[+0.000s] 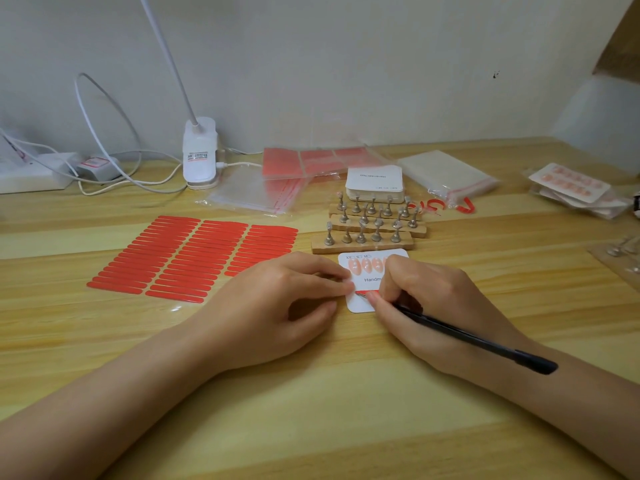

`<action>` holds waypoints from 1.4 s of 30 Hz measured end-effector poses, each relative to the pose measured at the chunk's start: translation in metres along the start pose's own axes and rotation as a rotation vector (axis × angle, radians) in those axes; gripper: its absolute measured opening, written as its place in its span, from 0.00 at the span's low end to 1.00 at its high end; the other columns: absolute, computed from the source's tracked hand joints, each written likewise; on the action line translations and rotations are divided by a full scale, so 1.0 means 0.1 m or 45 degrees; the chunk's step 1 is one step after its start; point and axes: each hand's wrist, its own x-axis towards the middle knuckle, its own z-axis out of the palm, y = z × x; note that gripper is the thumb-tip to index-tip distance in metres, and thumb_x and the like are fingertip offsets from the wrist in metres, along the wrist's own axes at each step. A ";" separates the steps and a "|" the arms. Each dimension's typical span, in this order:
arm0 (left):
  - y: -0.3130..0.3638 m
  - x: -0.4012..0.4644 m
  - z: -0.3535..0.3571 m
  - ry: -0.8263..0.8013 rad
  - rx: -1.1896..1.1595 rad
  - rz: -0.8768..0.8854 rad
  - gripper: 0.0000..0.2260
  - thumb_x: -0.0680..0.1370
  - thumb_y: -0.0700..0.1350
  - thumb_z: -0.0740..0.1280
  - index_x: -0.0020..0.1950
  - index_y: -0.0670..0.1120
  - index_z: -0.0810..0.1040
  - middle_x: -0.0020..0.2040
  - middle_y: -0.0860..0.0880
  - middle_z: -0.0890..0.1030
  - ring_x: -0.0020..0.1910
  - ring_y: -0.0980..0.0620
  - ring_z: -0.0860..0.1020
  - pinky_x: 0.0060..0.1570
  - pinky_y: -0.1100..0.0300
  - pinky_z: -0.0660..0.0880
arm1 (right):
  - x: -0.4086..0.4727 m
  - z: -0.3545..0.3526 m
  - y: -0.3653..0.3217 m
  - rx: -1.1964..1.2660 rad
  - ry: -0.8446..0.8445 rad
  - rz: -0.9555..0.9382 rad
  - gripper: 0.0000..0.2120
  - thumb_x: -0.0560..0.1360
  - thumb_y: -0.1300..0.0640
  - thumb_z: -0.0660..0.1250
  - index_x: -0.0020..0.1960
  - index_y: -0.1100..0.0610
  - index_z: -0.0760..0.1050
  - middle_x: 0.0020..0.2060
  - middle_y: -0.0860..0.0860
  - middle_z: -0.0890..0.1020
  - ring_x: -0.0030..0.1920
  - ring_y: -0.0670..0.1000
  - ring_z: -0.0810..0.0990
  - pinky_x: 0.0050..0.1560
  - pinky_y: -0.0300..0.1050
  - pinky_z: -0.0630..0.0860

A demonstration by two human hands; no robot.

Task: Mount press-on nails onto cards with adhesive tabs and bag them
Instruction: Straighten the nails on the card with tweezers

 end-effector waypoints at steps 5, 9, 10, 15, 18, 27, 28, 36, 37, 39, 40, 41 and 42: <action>0.00 0.01 0.00 0.010 -0.007 -0.001 0.14 0.74 0.47 0.62 0.57 0.50 0.81 0.58 0.56 0.79 0.57 0.60 0.76 0.53 0.57 0.75 | -0.01 -0.01 -0.03 0.043 0.043 0.075 0.12 0.71 0.60 0.67 0.35 0.54 0.64 0.27 0.48 0.73 0.31 0.48 0.70 0.29 0.36 0.65; 0.00 0.00 0.00 0.025 -0.003 -0.003 0.14 0.74 0.47 0.62 0.57 0.51 0.81 0.58 0.57 0.79 0.56 0.62 0.76 0.53 0.60 0.74 | 0.00 -0.07 0.06 0.197 0.219 0.362 0.13 0.72 0.61 0.69 0.33 0.58 0.67 0.28 0.51 0.75 0.32 0.49 0.72 0.30 0.34 0.66; 0.00 0.00 0.00 0.029 -0.003 0.001 0.14 0.74 0.47 0.63 0.56 0.50 0.82 0.57 0.57 0.79 0.56 0.62 0.75 0.53 0.61 0.74 | 0.00 -0.08 0.07 0.235 0.252 0.411 0.13 0.71 0.60 0.69 0.32 0.57 0.68 0.28 0.51 0.75 0.32 0.49 0.73 0.30 0.33 0.66; 0.02 0.02 0.01 0.053 0.075 0.039 0.12 0.74 0.46 0.64 0.55 0.50 0.82 0.56 0.56 0.80 0.54 0.61 0.77 0.50 0.61 0.76 | 0.02 -0.10 0.01 0.407 0.368 0.474 0.11 0.70 0.53 0.68 0.34 0.56 0.70 0.31 0.53 0.78 0.30 0.50 0.75 0.30 0.39 0.70; 0.03 0.02 0.02 0.070 0.113 0.059 0.12 0.73 0.47 0.66 0.54 0.50 0.82 0.54 0.56 0.81 0.52 0.59 0.78 0.46 0.59 0.78 | 0.06 -0.12 -0.01 0.498 0.363 0.558 0.13 0.69 0.42 0.63 0.38 0.52 0.71 0.28 0.46 0.80 0.27 0.43 0.77 0.27 0.35 0.72; 0.03 0.00 0.00 0.072 0.149 0.150 0.08 0.73 0.46 0.67 0.49 0.49 0.83 0.52 0.53 0.83 0.51 0.58 0.79 0.40 0.59 0.79 | 0.07 -0.08 0.06 0.221 0.059 0.282 0.07 0.70 0.51 0.72 0.38 0.54 0.79 0.31 0.47 0.80 0.33 0.41 0.77 0.34 0.29 0.69; 0.02 -0.01 0.00 0.071 0.151 0.152 0.08 0.73 0.45 0.67 0.49 0.49 0.83 0.53 0.53 0.83 0.52 0.58 0.79 0.41 0.59 0.79 | 0.07 -0.07 0.06 0.185 0.031 0.305 0.04 0.68 0.54 0.74 0.38 0.52 0.79 0.31 0.45 0.80 0.33 0.39 0.77 0.35 0.26 0.68; -0.01 -0.02 0.01 0.048 0.085 0.079 0.12 0.74 0.52 0.60 0.50 0.51 0.81 0.53 0.56 0.82 0.51 0.56 0.80 0.41 0.56 0.79 | 0.10 -0.05 0.04 0.121 -0.001 0.316 0.10 0.67 0.59 0.74 0.39 0.47 0.74 0.32 0.43 0.78 0.32 0.33 0.75 0.34 0.23 0.67; -0.01 -0.02 0.01 0.055 0.063 0.051 0.12 0.74 0.53 0.60 0.51 0.52 0.80 0.53 0.56 0.81 0.50 0.56 0.80 0.41 0.56 0.79 | 0.09 -0.05 0.05 0.123 0.058 0.325 0.10 0.68 0.60 0.73 0.39 0.49 0.73 0.32 0.42 0.77 0.32 0.34 0.75 0.33 0.23 0.67; -0.02 -0.02 0.02 0.067 0.047 0.025 0.13 0.73 0.55 0.59 0.51 0.54 0.79 0.53 0.58 0.81 0.50 0.56 0.79 0.42 0.55 0.78 | 0.08 -0.07 0.09 0.056 0.164 0.400 0.10 0.69 0.58 0.71 0.39 0.48 0.71 0.31 0.42 0.76 0.33 0.37 0.76 0.32 0.29 0.71; -0.03 -0.02 0.02 0.067 0.051 0.030 0.12 0.73 0.55 0.59 0.51 0.55 0.79 0.54 0.58 0.81 0.51 0.57 0.79 0.43 0.54 0.78 | 0.07 -0.08 0.11 -0.015 0.168 0.453 0.10 0.69 0.56 0.71 0.41 0.47 0.69 0.32 0.41 0.76 0.33 0.39 0.76 0.33 0.33 0.72; -0.03 -0.02 0.02 0.070 0.058 0.045 0.12 0.74 0.55 0.59 0.51 0.54 0.80 0.54 0.58 0.81 0.51 0.57 0.79 0.43 0.55 0.79 | 0.05 -0.09 0.13 -0.094 0.147 0.489 0.10 0.70 0.52 0.70 0.43 0.47 0.68 0.33 0.41 0.75 0.34 0.40 0.75 0.33 0.35 0.72; -0.02 -0.02 0.02 0.080 0.065 0.064 0.13 0.74 0.54 0.60 0.50 0.53 0.81 0.53 0.58 0.81 0.51 0.58 0.79 0.43 0.55 0.79 | 0.04 -0.09 0.15 -0.158 0.128 0.500 0.11 0.70 0.49 0.69 0.44 0.46 0.66 0.34 0.40 0.74 0.34 0.40 0.73 0.33 0.35 0.69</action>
